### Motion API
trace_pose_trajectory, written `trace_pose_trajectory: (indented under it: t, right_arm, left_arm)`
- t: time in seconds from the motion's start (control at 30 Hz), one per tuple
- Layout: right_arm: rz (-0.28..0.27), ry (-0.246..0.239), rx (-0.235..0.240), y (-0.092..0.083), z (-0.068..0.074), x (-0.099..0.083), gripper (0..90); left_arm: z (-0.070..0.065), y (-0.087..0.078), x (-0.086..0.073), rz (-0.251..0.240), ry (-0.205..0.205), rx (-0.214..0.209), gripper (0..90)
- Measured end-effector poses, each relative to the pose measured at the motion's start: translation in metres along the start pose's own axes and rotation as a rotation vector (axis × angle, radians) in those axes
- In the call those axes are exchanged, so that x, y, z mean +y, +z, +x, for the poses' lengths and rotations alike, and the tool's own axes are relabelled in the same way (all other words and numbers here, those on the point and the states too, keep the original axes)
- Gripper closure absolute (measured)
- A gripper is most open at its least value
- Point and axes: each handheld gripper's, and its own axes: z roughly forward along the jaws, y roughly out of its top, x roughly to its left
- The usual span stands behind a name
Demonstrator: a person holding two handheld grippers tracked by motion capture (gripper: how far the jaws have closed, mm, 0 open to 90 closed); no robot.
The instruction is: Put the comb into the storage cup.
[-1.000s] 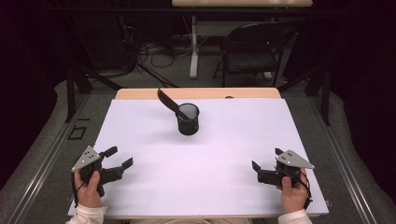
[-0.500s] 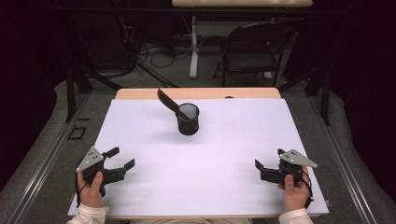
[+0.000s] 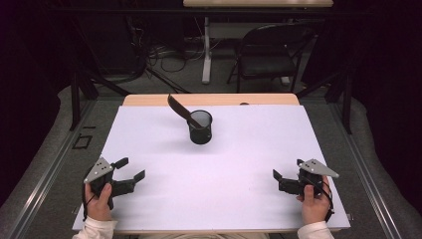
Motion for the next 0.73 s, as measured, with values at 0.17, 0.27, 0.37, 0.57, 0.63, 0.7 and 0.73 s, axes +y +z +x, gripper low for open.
trace_pose_trajectory:
  t: [0.17,0.27,0.37,0.57,0.63,0.7,0.73]
  right_arm:
    - [0.009,0.001,0.000,0.0003,-0.0019,-0.0004,3.3]
    - [0.004,0.014,0.003,0.0011,-0.0032,-0.0012,3.5]
    - [0.005,0.030,0.003,0.0010,-0.0058,-0.0018,4.0]
    - [0.005,0.061,0.009,0.0009,-0.0086,-0.0030,4.2]
    - [0.007,0.058,0.006,0.0012,-0.0089,-0.0034,4.3]
    - [0.003,0.054,0.005,0.0019,-0.0090,-0.0036,4.3]
    - [0.012,0.052,0.004,0.0013,-0.0092,-0.0034,4.3]
  left_arm:
    - [-0.0003,0.0015,-0.0005,0.006,0.002,-0.003,15.7]
    - [-0.0004,0.0023,-0.0008,0.010,0.004,-0.003,15.7]
    - [-0.0004,0.0029,-0.0011,0.010,0.005,-0.007,15.7]
    - [-0.0003,0.0034,-0.0012,0.012,0.003,-0.005,15.7]
    - [-0.0001,0.0035,-0.0013,0.013,0.002,-0.004,15.7]
    - [0.0005,0.0037,-0.0013,0.012,0.000,-0.004,15.7]
    - [0.0007,0.0035,-0.0013,0.014,-0.002,0.000,15.7]
